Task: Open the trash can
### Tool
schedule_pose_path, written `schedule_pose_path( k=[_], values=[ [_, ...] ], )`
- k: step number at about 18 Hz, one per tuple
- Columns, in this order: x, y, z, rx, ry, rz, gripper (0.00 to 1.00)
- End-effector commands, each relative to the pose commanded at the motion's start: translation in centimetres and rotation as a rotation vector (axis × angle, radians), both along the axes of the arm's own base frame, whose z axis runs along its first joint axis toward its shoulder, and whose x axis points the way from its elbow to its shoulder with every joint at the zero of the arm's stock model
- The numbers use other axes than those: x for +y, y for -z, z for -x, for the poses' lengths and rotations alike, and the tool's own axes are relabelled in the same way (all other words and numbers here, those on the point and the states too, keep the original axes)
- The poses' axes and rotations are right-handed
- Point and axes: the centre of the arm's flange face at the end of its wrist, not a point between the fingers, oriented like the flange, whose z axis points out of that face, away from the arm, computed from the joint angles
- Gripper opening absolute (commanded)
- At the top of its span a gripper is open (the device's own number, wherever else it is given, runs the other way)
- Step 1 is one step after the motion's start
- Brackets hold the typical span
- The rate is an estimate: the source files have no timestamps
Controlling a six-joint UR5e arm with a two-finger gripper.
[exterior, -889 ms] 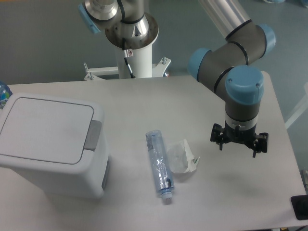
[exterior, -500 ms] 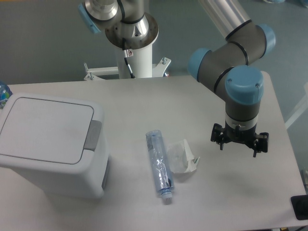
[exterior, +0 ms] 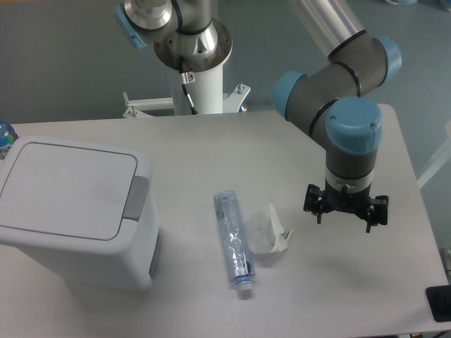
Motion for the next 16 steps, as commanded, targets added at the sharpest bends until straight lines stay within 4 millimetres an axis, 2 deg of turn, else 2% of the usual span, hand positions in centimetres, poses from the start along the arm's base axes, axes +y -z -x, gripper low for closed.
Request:
schedule_pose_path(
  k=[4,7,10,13,16],
  values=[
    [0.7,-0.3,-0.2,-0.072,-0.162,-0.132,1.00],
    [1.4,-1.8,-0.7,-0.045,-0.185,-0.211,1.00],
    [1.8,-1.6,-1.1,-0.078,-0.174,-0.272,1.00],
    [1.7,-2.4,-3.1,-0.130,-0.183,-0.327,1.00],
    [1.4,-4.8,-6.2,-0.216,-0.191,-0.444,1.00]
  ],
)
